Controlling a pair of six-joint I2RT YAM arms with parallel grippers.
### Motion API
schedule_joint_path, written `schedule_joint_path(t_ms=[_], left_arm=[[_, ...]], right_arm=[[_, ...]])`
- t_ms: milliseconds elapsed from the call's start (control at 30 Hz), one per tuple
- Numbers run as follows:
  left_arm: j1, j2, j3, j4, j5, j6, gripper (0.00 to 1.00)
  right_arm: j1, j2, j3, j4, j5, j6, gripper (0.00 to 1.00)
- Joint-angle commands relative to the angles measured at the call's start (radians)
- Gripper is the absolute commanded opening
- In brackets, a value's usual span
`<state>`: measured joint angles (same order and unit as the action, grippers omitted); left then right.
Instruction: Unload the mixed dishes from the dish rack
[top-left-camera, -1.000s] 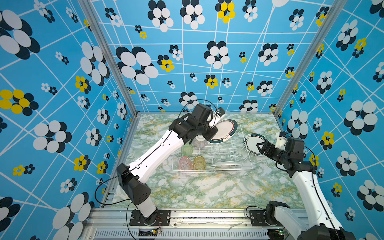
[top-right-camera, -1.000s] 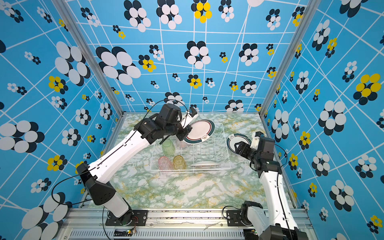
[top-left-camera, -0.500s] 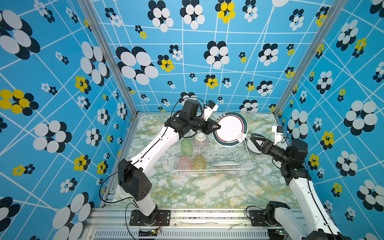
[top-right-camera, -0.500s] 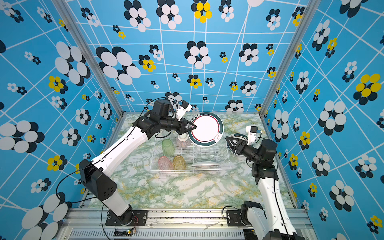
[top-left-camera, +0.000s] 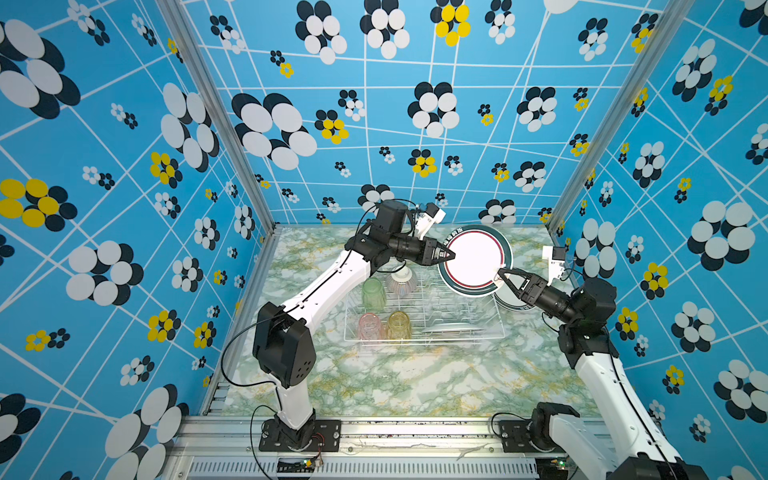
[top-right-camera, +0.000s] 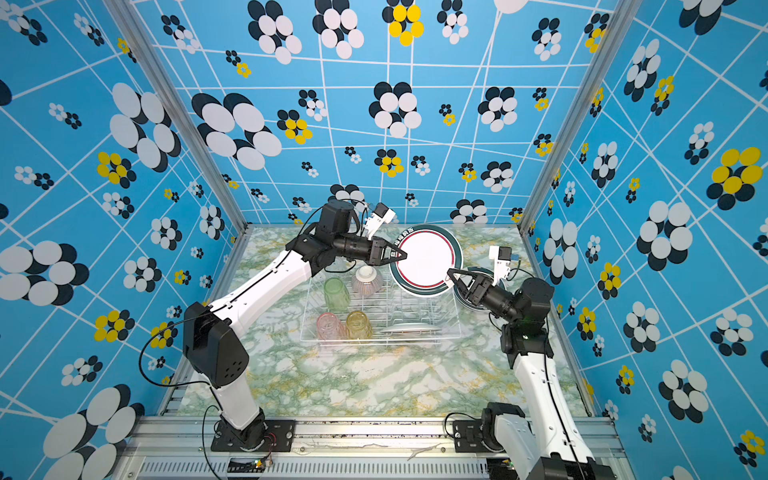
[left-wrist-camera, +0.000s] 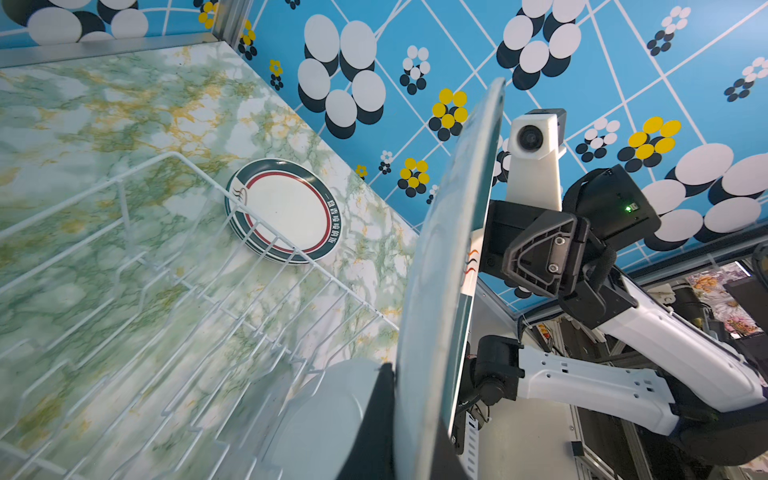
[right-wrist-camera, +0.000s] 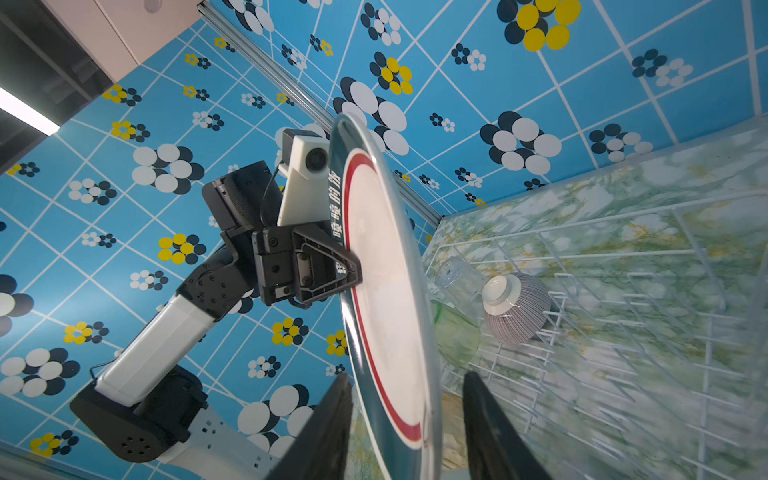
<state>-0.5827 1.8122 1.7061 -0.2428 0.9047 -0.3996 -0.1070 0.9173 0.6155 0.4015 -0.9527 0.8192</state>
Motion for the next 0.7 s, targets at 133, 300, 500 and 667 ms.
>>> schedule_joint_path(t_ms=[133, 300, 500, 667], left_arm=[[-0.025, 0.038, 0.005, 0.142, 0.078, -0.08, 0.0], [-0.028, 0.056, 0.007, 0.152, 0.083, -0.088, 0.0], [-0.029, 0.056, 0.011, 0.128, 0.082, -0.072, 0.0], [-0.037, 0.044, -0.004, 0.063, 0.008, -0.001, 0.3]], right_arm=[[0.012, 0.006, -0.01, 0.078, -0.005, 0.046, 0.33], [0.011, 0.004, -0.011, 0.069, 0.015, 0.047, 0.05], [0.012, 0.008, -0.009, 0.072, 0.031, 0.055, 0.0], [0.012, 0.002, -0.006, 0.072, 0.052, 0.065, 0.0]])
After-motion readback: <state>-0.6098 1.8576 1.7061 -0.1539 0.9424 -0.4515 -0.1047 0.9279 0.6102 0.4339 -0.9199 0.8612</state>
